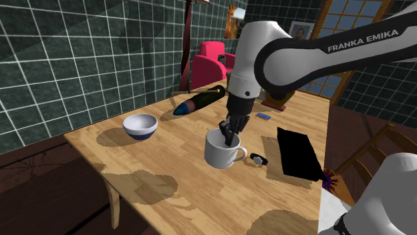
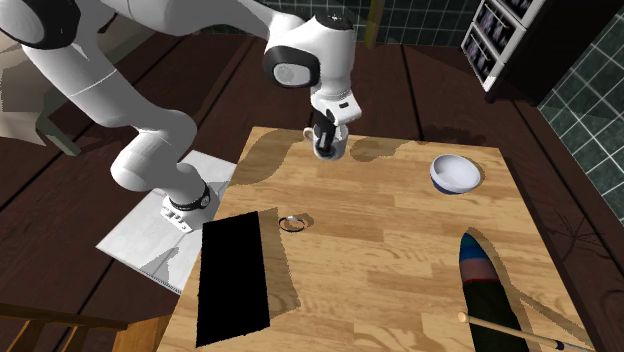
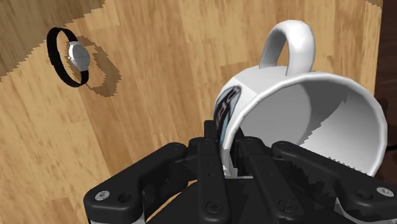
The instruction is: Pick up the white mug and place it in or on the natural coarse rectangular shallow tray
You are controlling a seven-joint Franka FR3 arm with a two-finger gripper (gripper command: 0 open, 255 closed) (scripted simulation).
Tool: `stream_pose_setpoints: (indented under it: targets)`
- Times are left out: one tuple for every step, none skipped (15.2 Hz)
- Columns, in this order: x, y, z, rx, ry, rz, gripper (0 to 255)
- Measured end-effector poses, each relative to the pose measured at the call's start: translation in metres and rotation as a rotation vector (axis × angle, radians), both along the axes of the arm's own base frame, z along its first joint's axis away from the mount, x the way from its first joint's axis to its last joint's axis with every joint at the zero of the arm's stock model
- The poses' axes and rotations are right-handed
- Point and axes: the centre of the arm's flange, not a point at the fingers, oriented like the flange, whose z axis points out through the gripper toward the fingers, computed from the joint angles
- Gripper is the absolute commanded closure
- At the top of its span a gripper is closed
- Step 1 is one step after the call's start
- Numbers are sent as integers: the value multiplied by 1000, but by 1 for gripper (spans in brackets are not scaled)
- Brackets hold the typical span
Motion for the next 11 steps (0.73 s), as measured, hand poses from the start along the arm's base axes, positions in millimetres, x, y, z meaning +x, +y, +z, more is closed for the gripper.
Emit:
stream_pose_setpoints:
  targets:
    - [-2,-11,3,0,0,0,255]
    - [-6,-23,5,0,0,-1,255]
    - [-10,-35,6,0,0,-1,255]
    - [-13,-47,4,0,0,-1,255]
    - [-18,-58,4,0,0,-1,255]
    - [-21,-71,4,0,0,-1,255]
    - [-23,-83,4,-1,0,-1,255]
    - [-27,-94,4,-1,0,-1,255]
    - [-32,-108,6,-1,0,-1,255]
    - [-34,-120,7,-1,0,-1,255]
    - [-36,-133,7,-1,0,-1,255]
